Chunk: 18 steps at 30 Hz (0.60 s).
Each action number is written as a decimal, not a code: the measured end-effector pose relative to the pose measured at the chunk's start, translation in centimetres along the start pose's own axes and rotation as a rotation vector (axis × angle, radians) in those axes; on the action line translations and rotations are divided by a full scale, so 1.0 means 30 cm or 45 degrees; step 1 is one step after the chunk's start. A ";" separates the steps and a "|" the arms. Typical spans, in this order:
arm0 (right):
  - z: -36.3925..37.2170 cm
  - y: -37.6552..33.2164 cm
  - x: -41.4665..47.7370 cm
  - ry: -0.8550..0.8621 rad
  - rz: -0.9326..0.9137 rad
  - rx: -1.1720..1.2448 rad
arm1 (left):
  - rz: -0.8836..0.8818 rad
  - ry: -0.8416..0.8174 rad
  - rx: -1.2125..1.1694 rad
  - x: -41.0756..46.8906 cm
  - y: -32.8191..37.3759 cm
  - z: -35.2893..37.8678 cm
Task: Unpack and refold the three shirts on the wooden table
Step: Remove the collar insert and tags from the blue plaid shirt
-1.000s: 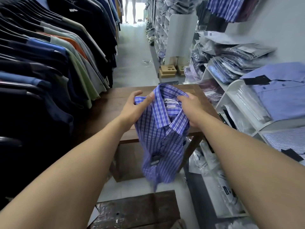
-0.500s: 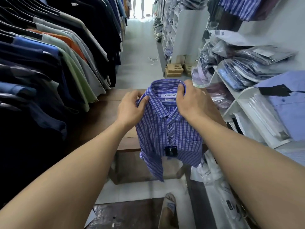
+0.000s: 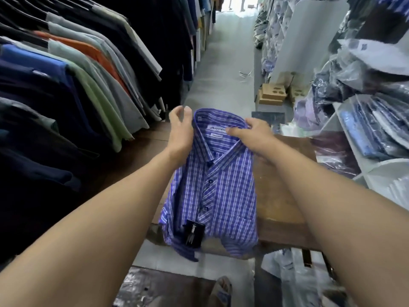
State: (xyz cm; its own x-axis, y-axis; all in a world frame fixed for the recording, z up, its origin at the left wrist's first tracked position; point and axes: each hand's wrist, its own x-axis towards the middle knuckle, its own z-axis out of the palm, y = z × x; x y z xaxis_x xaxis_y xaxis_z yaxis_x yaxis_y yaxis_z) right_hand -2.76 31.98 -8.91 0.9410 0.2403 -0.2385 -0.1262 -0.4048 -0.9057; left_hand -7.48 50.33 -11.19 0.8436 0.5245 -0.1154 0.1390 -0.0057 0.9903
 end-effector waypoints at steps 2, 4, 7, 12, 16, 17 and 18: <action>-0.012 0.001 0.033 -0.028 0.023 0.129 | 0.118 -0.050 0.145 -0.003 -0.017 0.033; -0.023 0.004 0.057 -0.069 0.051 0.199 | 0.307 0.030 0.377 -0.012 -0.028 0.041; -0.029 0.025 0.096 -0.136 0.103 0.325 | 0.794 0.134 0.658 0.026 -0.039 0.023; -0.006 0.032 0.116 -0.267 0.144 0.568 | 0.804 -0.155 1.011 0.066 -0.062 0.029; -0.012 0.037 0.121 -0.316 0.191 0.634 | 0.587 -0.313 1.097 0.083 -0.057 0.034; -0.012 0.038 0.123 -0.318 0.199 0.634 | 0.575 -0.353 1.115 0.090 -0.055 0.032; -0.011 0.037 0.125 -0.320 0.205 0.639 | 0.564 -0.387 1.123 0.093 -0.051 0.030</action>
State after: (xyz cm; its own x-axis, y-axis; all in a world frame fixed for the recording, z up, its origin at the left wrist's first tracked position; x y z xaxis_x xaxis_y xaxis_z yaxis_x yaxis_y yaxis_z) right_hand 0.74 32.13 -10.70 0.8020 0.4368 -0.4074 -0.4525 -0.0008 -0.8917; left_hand -4.87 51.04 -13.11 0.9902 0.0862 0.1098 0.0111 -0.8326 0.5537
